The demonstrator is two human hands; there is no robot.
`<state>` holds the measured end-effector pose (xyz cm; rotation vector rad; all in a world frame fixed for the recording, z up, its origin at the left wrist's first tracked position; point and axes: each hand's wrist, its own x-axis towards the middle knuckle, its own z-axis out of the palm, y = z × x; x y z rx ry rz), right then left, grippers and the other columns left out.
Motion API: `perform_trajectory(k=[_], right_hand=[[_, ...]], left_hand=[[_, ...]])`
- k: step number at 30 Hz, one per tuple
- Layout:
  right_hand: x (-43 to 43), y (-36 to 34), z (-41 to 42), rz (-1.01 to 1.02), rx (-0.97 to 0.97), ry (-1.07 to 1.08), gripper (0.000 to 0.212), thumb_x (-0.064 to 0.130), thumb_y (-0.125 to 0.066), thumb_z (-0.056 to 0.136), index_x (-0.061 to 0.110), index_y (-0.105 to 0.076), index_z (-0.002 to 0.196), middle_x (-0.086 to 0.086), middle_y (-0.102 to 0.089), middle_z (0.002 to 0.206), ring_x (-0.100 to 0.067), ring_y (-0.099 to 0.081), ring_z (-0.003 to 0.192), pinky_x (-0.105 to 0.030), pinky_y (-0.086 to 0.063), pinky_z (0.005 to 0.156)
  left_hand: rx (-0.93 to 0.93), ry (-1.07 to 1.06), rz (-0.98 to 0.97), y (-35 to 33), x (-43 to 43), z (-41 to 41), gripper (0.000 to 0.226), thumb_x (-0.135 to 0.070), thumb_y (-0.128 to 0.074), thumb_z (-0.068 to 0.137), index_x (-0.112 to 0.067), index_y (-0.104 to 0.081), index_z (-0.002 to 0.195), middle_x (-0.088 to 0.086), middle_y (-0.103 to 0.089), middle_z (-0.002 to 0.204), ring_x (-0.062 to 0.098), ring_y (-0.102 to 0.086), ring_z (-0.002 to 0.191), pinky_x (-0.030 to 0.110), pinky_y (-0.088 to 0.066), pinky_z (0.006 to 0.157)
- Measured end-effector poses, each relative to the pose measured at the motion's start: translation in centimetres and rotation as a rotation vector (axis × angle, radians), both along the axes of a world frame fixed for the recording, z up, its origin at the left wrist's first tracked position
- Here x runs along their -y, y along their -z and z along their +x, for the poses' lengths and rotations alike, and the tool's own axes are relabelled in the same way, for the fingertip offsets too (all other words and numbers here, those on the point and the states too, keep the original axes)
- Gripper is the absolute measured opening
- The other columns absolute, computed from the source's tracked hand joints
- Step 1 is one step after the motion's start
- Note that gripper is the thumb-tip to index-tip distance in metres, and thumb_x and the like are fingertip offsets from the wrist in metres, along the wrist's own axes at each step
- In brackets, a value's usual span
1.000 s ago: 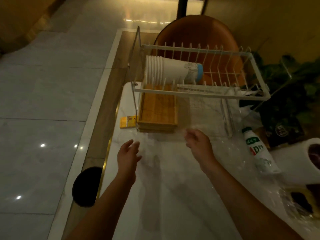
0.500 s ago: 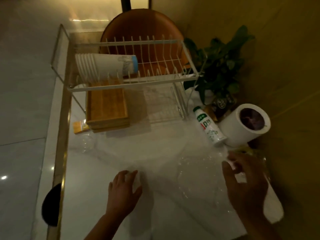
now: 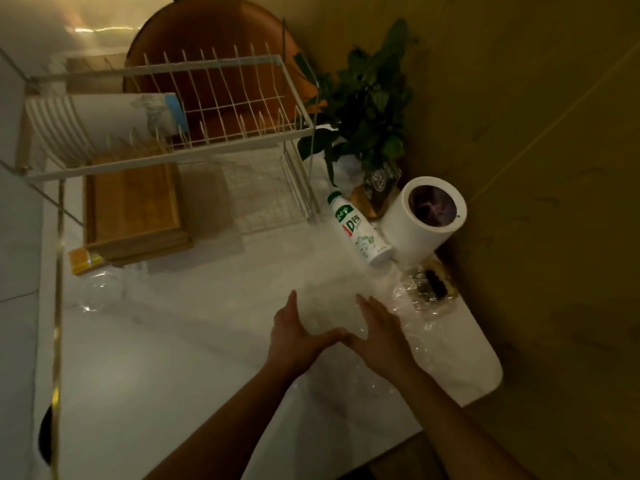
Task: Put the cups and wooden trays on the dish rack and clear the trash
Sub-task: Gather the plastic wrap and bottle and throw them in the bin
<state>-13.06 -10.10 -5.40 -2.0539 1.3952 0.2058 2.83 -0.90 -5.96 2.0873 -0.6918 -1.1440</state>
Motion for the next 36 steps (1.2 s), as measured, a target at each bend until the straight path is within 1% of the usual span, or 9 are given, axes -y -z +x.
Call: perform_trajectory(k=[5, 10, 15, 19, 24, 27, 29, 33, 36], right_hand=[[-1.2, -0.4, 0.5, 0.078, 0.206, 0.009, 0.058, 0.045, -0.054, 0.094, 0.029, -0.035, 0.147, 0.001, -0.036, 0.154, -0.02, -0.031, 0.141, -0.032, -0.03, 0.113], [-0.1, -1.8, -2.4, -0.473, 0.218, 0.172, 0.073, 0.037, -0.073, 0.081, 0.025, -0.038, 0.144, -0.008, -0.041, 0.148, -0.029, -0.035, 0.136, -0.045, -0.046, 0.101], [2.3, -1.5, -3.2, 0.148, 0.236, 0.478, 0.106, 0.053, -0.078, 0.071, 0.026, -0.016, 0.153, -0.009, -0.04, 0.151, -0.03, -0.049, 0.13, -0.046, -0.045, 0.102], [2.3, -1.8, -2.2, 0.328, 0.491, 0.597, 0.048, 0.018, -0.08, 0.075, 0.012, -0.063, 0.12, -0.009, -0.076, 0.094, -0.018, -0.07, 0.066, -0.03, -0.053, 0.062], [-1.1, -4.4, 1.7, -0.306, 0.415, 0.151, 0.02, 0.028, -0.062, 0.091, 0.028, -0.069, 0.11, 0.007, -0.075, 0.104, -0.01, -0.07, 0.088, -0.034, -0.059, 0.079], [-4.5, -5.5, 5.2, -0.321, 0.403, -0.246, 0.039, 0.027, -0.051, 0.094, 0.034, -0.054, 0.133, 0.01, -0.054, 0.141, -0.01, -0.053, 0.123, -0.029, -0.047, 0.1], [-6.3, -5.4, 7.0, -0.232, 0.309, -0.44, 0.05, 0.03, -0.044, 0.095, 0.038, -0.035, 0.144, 0.014, -0.028, 0.158, -0.012, -0.037, 0.134, -0.029, -0.037, 0.106], [-8.0, -5.0, 9.2, -0.092, 0.25, -0.631, 0.065, 0.028, -0.045, 0.096, 0.036, -0.013, 0.153, 0.014, -0.005, 0.163, -0.017, -0.021, 0.141, -0.032, -0.03, 0.114], [-8.0, -5.1, 9.8, -0.004, 0.257, -0.698, 0.07, 0.031, -0.047, 0.094, 0.035, -0.009, 0.153, 0.015, -0.005, 0.163, -0.014, -0.013, 0.146, -0.032, -0.021, 0.118]], left_hand=[[0.107, -0.102, 0.143, 0.5, -1.6, 2.2, 0.103, -0.03, -0.089, 0.065, -0.028, -0.031, 0.151, -0.003, -0.073, 0.093, 0.021, -0.07, 0.089, 0.042, -0.059, 0.085], [0.051, -0.233, 0.074, 0.0, -3.7, 4.8, 0.071, -0.014, -0.087, 0.069, -0.024, -0.057, 0.132, -0.005, -0.072, 0.071, 0.01, -0.07, 0.07, 0.026, -0.054, 0.07], [-0.205, -0.389, -0.068, -1.0, -4.6, 6.1, 0.057, 0.002, -0.079, 0.078, -0.016, -0.057, 0.128, 0.017, -0.074, 0.081, 0.033, -0.075, 0.073, 0.05, -0.063, 0.073], [-0.319, -0.532, -0.147, -2.0, -5.5, 6.8, 0.051, 0.006, -0.073, 0.082, -0.016, -0.056, 0.125, 0.027, -0.069, 0.095, 0.038, -0.075, 0.075, 0.049, -0.063, 0.066], [-0.3, -0.615, -0.203, -4.0, -5.8, 6.0, 0.03, -0.002, -0.067, 0.09, -0.009, -0.063, 0.119, 0.017, -0.07, 0.101, 0.03, -0.072, 0.09, 0.038, -0.063, 0.068], [-0.129, -0.541, -0.261, -5.2, -5.7, 5.7, 0.009, -0.013, -0.068, 0.09, -0.019, -0.075, 0.089, 0.001, -0.072, 0.104, 0.011, -0.068, 0.093, 0.035, -0.056, 0.08], [-0.057, -0.502, -0.268, -5.6, -5.9, 5.8, 0.009, -0.023, -0.069, 0.09, -0.016, -0.075, 0.09, -0.003, -0.063, 0.12, 0.003, -0.062, 0.096, 0.025, -0.047, 0.084], [-0.319, -0.467, -0.316, -6.3, -6.7, 6.3, 0.064, -0.061, -0.069, 0.073, -0.01, -0.065, 0.112, 0.009, -0.07, 0.111, 0.028, -0.066, 0.103, 0.035, -0.052, 0.085], [-0.368, -0.487, -0.303, -6.6, -7.2, 6.9, 0.086, -0.065, -0.08, 0.057, -0.023, -0.053, 0.126, 0.002, -0.072, 0.11, 0.02, -0.068, 0.105, 0.041, -0.052, 0.092]])
